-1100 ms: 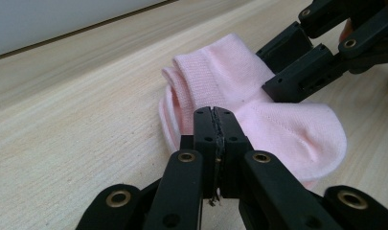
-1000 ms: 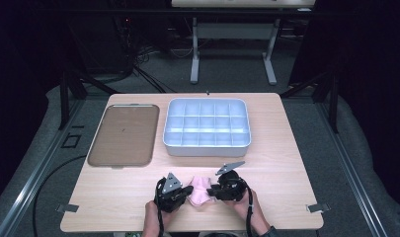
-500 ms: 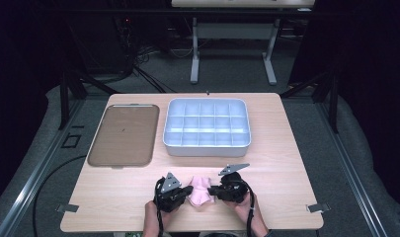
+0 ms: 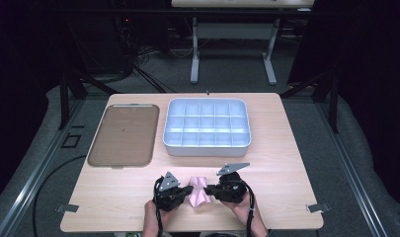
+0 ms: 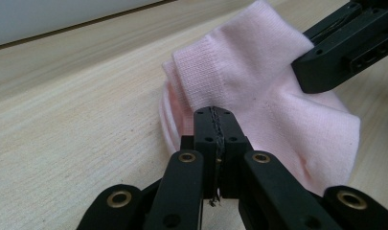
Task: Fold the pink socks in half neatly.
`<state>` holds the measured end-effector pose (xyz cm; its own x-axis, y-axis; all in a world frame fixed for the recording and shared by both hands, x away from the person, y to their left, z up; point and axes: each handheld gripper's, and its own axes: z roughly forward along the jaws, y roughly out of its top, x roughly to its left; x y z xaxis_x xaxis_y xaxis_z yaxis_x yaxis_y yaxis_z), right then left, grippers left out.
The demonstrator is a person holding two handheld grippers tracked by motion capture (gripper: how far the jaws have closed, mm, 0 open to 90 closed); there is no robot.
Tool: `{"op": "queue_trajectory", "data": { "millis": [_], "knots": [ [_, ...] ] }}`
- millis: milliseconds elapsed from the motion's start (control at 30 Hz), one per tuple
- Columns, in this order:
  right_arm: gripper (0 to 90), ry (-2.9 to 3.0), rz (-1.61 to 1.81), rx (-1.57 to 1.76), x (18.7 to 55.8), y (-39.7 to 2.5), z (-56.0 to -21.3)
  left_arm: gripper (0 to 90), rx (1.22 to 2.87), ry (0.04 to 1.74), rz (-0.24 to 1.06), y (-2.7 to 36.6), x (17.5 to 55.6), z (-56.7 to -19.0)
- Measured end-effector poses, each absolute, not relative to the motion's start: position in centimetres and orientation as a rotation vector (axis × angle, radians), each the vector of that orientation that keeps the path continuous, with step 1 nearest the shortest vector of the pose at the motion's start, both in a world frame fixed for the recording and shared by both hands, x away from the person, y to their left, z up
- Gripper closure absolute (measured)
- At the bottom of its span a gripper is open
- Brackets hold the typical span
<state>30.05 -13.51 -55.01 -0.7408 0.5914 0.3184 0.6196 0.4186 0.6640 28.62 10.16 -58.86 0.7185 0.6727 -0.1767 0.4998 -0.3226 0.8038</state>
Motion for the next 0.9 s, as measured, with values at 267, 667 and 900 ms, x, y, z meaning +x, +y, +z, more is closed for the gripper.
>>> {"op": "queue_trajectory", "data": {
  "millis": [267,667,900],
  "knots": [
    [84.7,-2.583,-1.35,-1.07,30.1,-12.2,-54.9,89.3,1.99,0.899,0.231,10.2,28.6,-58.9],
    [84.5,-2.622,-1.285,-1.048,30.2,-10.6,-55.7,89.2,1.982,0.905,0.214,10.3,28.7,-58.9],
    [84.5,-2.617,-1.322,-1.075,29.9,-11.3,-55.4,89.3,1.972,0.909,0.181,10.2,29.0,-58.9]
  ]
}}
